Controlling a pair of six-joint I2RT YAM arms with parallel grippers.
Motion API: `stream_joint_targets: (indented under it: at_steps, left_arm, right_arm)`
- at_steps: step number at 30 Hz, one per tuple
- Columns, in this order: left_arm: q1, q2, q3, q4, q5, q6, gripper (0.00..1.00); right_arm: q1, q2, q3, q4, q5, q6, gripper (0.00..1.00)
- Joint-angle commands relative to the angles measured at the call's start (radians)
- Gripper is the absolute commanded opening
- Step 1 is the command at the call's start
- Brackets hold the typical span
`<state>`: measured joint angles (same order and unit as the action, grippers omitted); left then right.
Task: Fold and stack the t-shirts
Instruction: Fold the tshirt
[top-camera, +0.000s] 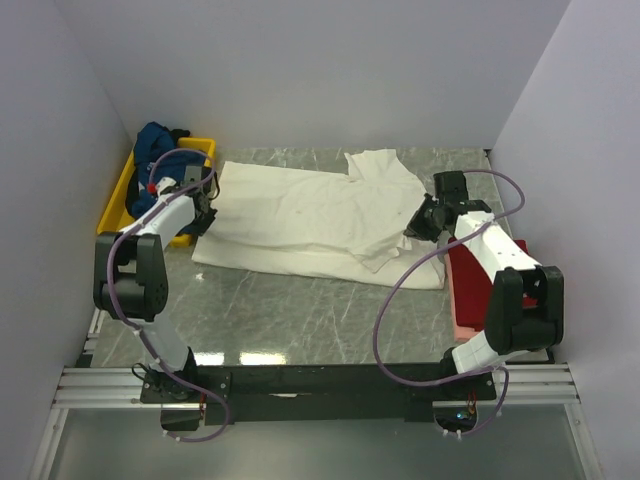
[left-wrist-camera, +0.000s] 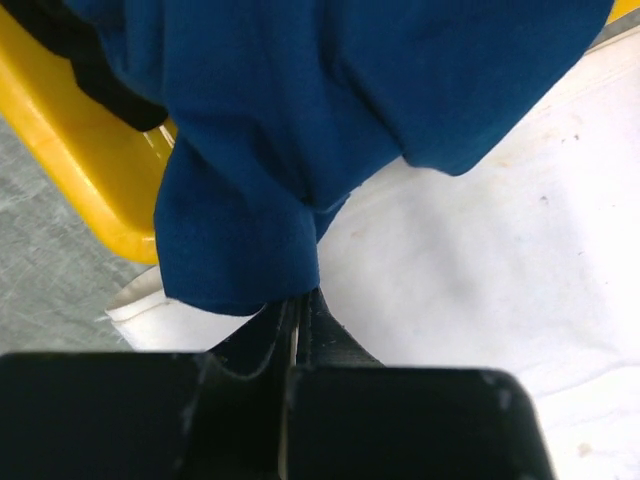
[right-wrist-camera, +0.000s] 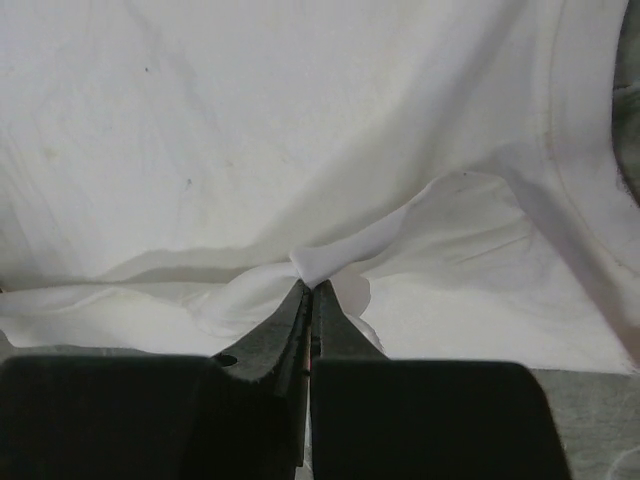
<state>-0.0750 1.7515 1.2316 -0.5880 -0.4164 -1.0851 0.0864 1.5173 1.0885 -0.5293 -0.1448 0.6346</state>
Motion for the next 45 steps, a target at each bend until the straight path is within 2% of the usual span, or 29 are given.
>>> stream_joint_targets:
  at_steps: [1,15,25,29,30,31,32,33,34,35,38,41,45]
  left_arm:
    - [0.006,0.02,0.051,0.005,-0.009,0.016,0.01]
    - [0.007,0.085,0.14,-0.003,0.001,0.037,0.01]
    - [0.015,0.124,0.17,0.004,0.01,0.065,0.01]
    - [0.029,0.138,0.178,0.049,0.059,0.112,0.1]
    - [0.032,0.138,0.177,0.068,0.077,0.123,0.13]
    - [0.035,0.135,0.166,0.086,0.12,0.151,0.18]
    - [0.041,0.123,0.158,0.103,0.143,0.16,0.3]
    - [0.046,0.115,0.14,0.144,0.168,0.183,0.37]
    - [0.049,0.108,0.134,0.158,0.191,0.194,0.42]
    - [0.049,0.086,0.126,0.171,0.22,0.201,0.51]
    - [0.047,0.043,0.101,0.2,0.26,0.223,0.69]
    - [0.046,-0.006,0.079,0.2,0.278,0.223,0.73]
    - [0.031,-0.075,-0.003,0.224,0.284,0.188,0.74]
  right_arm:
    - [-0.02,-0.039,0.016,0.046,-0.015,-0.001,0.0]
    - [-0.071,0.003,0.031,0.064,-0.041,0.01,0.0]
    - [-0.077,0.093,0.073,0.074,-0.058,0.027,0.0]
    - [-0.082,0.139,0.108,0.08,-0.061,0.028,0.0]
    - [-0.08,0.148,0.116,0.08,-0.058,0.025,0.05]
    - [-0.082,0.167,0.125,0.078,-0.055,0.019,0.22]
    - [-0.082,0.176,0.151,0.069,-0.053,0.014,0.34]
    - [-0.08,0.191,0.163,0.062,-0.044,0.007,0.52]
    - [-0.082,0.198,0.175,0.054,-0.038,0.001,0.59]
    - [-0.082,0.196,0.188,0.046,-0.032,-0.006,0.66]
    - [-0.082,0.163,0.17,0.051,-0.016,-0.01,0.69]
    - [-0.07,0.095,0.098,0.075,-0.01,-0.007,0.69]
    - [-0.016,0.009,-0.018,0.127,0.019,-0.009,0.69]
